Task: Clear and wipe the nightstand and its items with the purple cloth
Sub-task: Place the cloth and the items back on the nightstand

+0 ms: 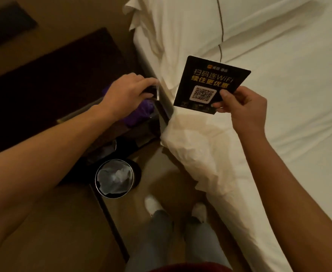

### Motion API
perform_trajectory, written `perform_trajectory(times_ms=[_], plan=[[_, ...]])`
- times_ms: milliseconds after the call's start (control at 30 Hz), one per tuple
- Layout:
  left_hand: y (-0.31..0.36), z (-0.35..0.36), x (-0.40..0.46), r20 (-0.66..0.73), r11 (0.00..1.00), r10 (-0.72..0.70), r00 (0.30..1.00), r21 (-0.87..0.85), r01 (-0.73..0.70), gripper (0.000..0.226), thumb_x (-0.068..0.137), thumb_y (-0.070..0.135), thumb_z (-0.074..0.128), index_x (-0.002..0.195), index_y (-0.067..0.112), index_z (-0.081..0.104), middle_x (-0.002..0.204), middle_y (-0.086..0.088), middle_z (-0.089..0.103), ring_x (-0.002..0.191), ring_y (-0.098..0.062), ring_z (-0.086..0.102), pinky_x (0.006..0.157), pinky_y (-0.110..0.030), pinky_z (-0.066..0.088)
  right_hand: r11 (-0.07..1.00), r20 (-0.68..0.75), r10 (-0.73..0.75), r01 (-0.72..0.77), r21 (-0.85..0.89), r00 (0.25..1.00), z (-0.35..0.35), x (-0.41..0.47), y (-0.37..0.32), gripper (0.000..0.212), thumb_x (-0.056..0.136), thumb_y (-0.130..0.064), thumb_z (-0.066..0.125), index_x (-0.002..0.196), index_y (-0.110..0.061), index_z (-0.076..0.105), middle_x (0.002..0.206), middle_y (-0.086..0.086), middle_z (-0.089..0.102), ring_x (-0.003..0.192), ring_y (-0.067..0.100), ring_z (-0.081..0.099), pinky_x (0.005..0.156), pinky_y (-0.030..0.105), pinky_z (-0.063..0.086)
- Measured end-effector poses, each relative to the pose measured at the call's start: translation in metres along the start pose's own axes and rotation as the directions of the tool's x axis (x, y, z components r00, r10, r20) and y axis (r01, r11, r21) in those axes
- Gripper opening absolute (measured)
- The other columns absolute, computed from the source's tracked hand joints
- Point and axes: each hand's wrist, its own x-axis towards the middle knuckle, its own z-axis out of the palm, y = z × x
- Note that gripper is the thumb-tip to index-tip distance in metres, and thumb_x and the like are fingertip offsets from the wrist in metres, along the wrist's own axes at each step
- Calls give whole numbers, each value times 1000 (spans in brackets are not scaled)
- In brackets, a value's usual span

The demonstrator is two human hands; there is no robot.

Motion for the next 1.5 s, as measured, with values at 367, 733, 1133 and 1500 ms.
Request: perform_trajectory(times_ms=[367, 733, 1133, 1500], plan=[[-174, -32, -61, -197, 954, -263, 944, 92, 285, 43, 95, 28, 66, 137, 21, 60, 108, -8, 72, 106, -34, 55, 87, -48, 42, 995, 169, -71, 56, 86, 983, 211, 62, -37, 4, 94, -25, 73, 97, -21, 73, 86, 0, 80, 75, 21, 78, 68, 34, 65], [-301, -70, -105, -159, 814, -559, 814, 84, 575, 38, 91, 22, 72, 129, 20, 67, 107, -9, 71, 105, -35, 54, 87, -48, 46, 995, 430, -95, 78, 56, 898, 396, 128, -59, 10, 97, -24, 70, 93, -18, 63, 85, 9, 76, 70, 18, 76, 61, 24, 60], [-449, -71, -156, 0, 781, -622, 783, 65, 621, 36, 96, 23, 66, 131, 23, 63, 121, -8, 70, 113, -30, 60, 90, -47, 49, 979, 529, -170, 206, -9, 831, 549, 146, -47, 17, 98, -32, 68, 102, -15, 66, 88, 3, 76, 74, 15, 76, 70, 35, 65], [-515, -59, -182, 33, 770, -636, 771, 89, 631, 34, 95, 19, 68, 128, 14, 64, 121, -14, 71, 109, -36, 65, 85, -43, 49, 964, 556, -218, 264, -3, 802, 641, 137, -39, 8, 97, -34, 70, 95, -26, 66, 86, 0, 76, 70, 8, 75, 64, 24, 61]])
